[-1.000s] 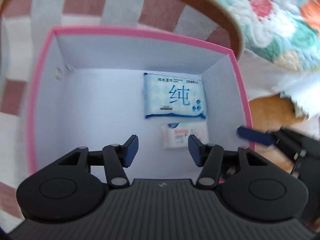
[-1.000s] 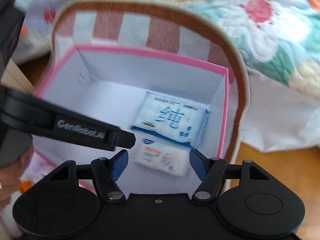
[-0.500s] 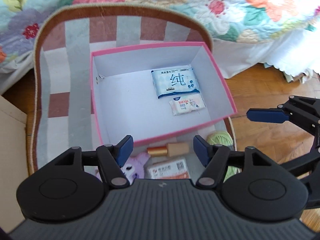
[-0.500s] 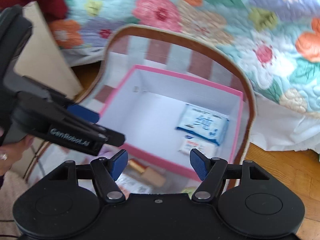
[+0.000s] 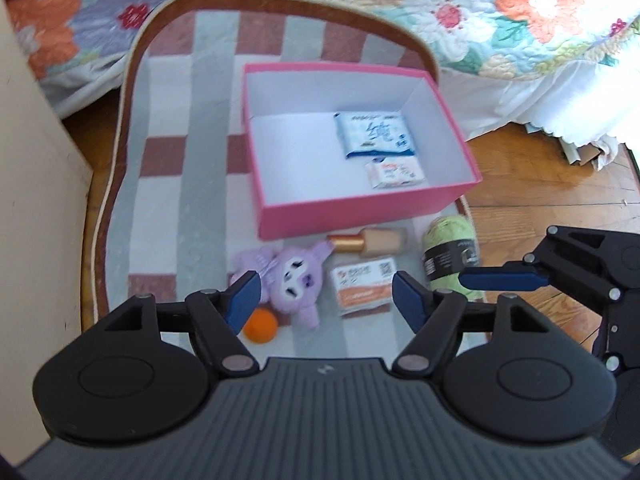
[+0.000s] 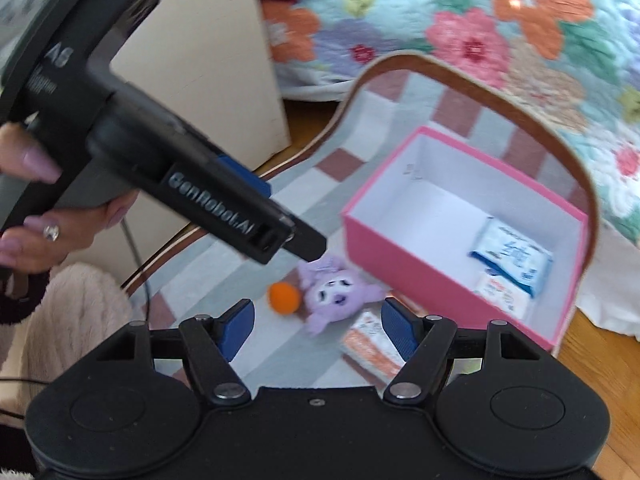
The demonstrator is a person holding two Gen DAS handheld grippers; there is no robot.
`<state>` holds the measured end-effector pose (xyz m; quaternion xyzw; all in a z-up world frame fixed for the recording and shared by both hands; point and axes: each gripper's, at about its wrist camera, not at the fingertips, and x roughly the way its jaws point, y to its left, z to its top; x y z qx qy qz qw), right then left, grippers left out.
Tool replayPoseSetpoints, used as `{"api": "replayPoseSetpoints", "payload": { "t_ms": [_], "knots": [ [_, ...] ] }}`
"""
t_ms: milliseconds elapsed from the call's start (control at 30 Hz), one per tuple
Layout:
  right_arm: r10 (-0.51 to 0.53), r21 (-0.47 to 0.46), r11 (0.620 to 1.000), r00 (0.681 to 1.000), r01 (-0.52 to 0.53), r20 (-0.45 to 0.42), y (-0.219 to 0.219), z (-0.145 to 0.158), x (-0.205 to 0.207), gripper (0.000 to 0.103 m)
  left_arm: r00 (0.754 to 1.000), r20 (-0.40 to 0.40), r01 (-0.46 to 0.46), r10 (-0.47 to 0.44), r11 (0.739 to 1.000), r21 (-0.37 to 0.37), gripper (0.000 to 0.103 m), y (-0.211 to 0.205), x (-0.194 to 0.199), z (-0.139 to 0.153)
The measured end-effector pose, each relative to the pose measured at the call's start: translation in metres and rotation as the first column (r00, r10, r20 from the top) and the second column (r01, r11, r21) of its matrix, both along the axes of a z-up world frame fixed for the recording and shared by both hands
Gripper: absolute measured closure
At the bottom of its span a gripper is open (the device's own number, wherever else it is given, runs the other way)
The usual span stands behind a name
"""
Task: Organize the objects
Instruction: 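Withdraw both grippers from the box toward the purple plush toy, then close both grippers on the purple plush toy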
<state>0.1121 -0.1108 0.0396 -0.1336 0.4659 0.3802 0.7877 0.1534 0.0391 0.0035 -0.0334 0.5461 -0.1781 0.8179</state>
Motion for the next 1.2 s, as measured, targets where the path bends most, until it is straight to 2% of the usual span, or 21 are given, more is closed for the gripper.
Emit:
{"api": "replayPoseSetpoints", "payload": {
  "t_ms": [200, 367, 600, 733, 867, 933, 1000, 1067, 1100, 1167, 1200],
  "knots": [
    [-0.028, 0.052, 0.998, 0.996, 0.033, -0.085, 0.01, -0.037, 0.005, 0.028, 0.998, -0.042, -0.048, 0.048, 0.999, 0.016, 0.03, 0.019, 0.006, -0.047],
    [-0.03, 0.008, 0.999, 0.996, 0.031, -0.083, 0.025, -0.077, 0.008, 0.028, 0.996, -0.073, -0.057, 0.06, 0.998, 0.041, 0.03, 0.025, 0.016, -0.088],
    [-0.069, -0.02, 0.997, 0.994, 0.068, -0.081, 0.041, -0.124, 0.027, 0.028, 0.988, -0.093, -0.124, 0.12, 0.992, -0.039, 0.03, 0.037, 0.035, -0.135],
    [-0.105, -0.04, 0.994, 0.992, 0.102, -0.069, 0.049, -0.144, 0.043, 0.028, 0.98, -0.114, -0.172, 0.162, 0.981, -0.086, 0.034, 0.043, 0.047, -0.161],
    [-0.145, -0.066, 0.988, 0.986, 0.139, -0.086, 0.052, -0.162, 0.056, 0.028, 0.983, -0.099, -0.166, 0.156, 0.981, -0.1, 0.042, 0.042, 0.052, -0.176],
    [-0.15, -0.072, 0.987, 0.984, 0.143, -0.092, 0.053, -0.168, 0.06, 0.028, 0.983, -0.079, -0.171, 0.164, 0.98, -0.1, 0.042, 0.041, 0.054, -0.182],
    [-0.119, -0.08, 0.99, 0.991, 0.114, -0.055, 0.058, -0.17, 0.06, 0.028, 0.982, -0.063, -0.181, 0.176, 0.979, -0.092, 0.041, 0.039, 0.057, -0.189],
    [-0.09, -0.1, 0.991, 0.995, 0.085, -0.047, 0.063, -0.173, 0.062, 0.028, 0.978, -0.08, -0.199, 0.191, 0.972, -0.122, 0.043, 0.041, 0.06, -0.191],
    [-0.083, -0.102, 0.992, 0.995, 0.077, -0.053, 0.065, -0.175, 0.064, 0.028, 0.978, -0.084, -0.199, 0.189, 0.971, -0.13, 0.046, 0.042, 0.06, -0.19],
    [-0.061, -0.109, 0.993, 0.996, 0.054, -0.063, 0.069, -0.181, 0.065, 0.028, 0.98, -0.093, -0.189, 0.176, 0.968, -0.164, 0.059, 0.043, 0.058, -0.19],
    [-0.053, -0.123, 0.991, 0.997, 0.047, -0.05, 0.071, -0.183, 0.065, 0.028, 0.979, -0.103, -0.193, 0.177, 0.966, -0.173, 0.06, 0.043, 0.057, -0.191]
  ]
}}
